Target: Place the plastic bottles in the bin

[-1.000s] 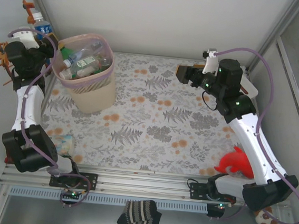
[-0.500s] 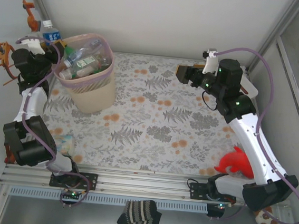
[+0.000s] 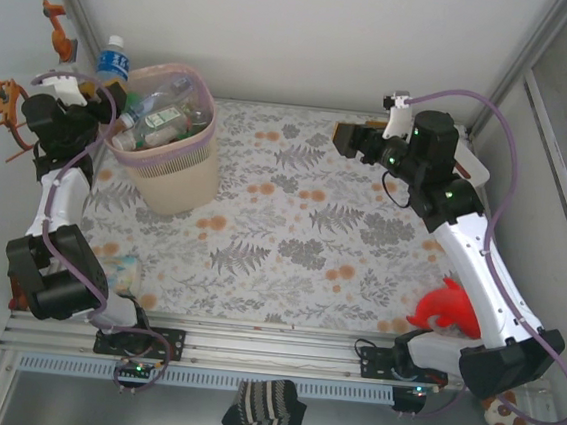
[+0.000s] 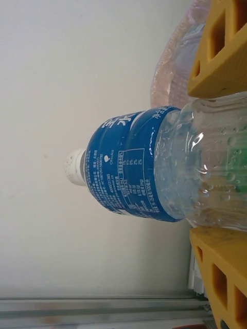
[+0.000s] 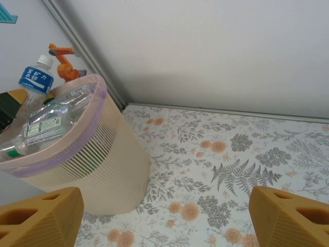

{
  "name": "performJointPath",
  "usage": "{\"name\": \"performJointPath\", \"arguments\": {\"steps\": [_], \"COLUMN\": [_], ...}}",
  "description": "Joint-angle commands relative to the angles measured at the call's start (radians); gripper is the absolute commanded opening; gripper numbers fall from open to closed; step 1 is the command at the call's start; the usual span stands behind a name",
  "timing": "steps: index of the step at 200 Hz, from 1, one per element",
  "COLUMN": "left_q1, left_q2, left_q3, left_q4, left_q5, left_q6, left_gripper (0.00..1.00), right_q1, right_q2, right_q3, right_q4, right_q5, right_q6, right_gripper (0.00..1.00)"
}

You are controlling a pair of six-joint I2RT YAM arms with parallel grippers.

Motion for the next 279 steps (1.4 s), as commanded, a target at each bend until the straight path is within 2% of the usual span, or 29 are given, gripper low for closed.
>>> {"name": "performJointPath", "arguments": {"steps": [1,29,43,70,101,122,170,205,223,252,279], "left_q1": [0.000,0.001,0.000,0.000,-0.007,-0.012,-0.026,-0.032,-0.037,-0.045,-0.070], "left_q2": [-0.023,0.001,0.007,0.047,0.147,0.194,0.229,0.227,0.199,0.130,0.081], "left_q3": [0.049,0.097,0.101,0.162,0.303,0.362,0.406,0.399,0.375,0.341,0.348], "left_q4": [-0.076,-0.150,-0.152,-0.217,-0.343,-0.399,-0.457,-0.448,-0.428,-0.416,-0.465], "left_q5": [0.049,0.092,0.111,0.176,0.312,0.364,0.434,0.490,0.462,0.303,0.186], "left_q6": [0.032,0.048,0.054,0.100,0.133,0.142,0.187,0.201,0.205,0.211,0.236], "left_gripper": [0.61,0.51,0.49,0.48,0.49,0.53,0.73,0.76,0.78,0.85,0.87], "right_q1": [-0.006,-0.006,-0.006,-0.006,-0.006,-0.006,-0.006,-0.006,-0.006,-0.006,-0.006], "right_q2": [0.000,-0.002,-0.006,-0.012,-0.009,-0.010,-0.001,0.010,0.014,0.019,0.022], "right_q3": [0.010,0.010,0.007,-0.001,0.007,0.007,0.020,0.030,0.032,0.035,0.034], "right_q4": [0.038,0.038,0.039,0.040,0.038,0.037,0.030,0.030,0.032,0.033,0.037], "right_q5": [-0.015,-0.015,-0.015,-0.008,-0.010,-0.007,-0.006,-0.010,-0.013,-0.016,-0.018], "right_q6": [0.005,0.003,0.003,0.001,-0.002,-0.002,-0.003,0.001,0.003,0.004,0.006], "right_gripper": [0.83,0.83,0.83,0.83,0.83,0.83,0.83,0.83,0.83,0.83,0.83]}}
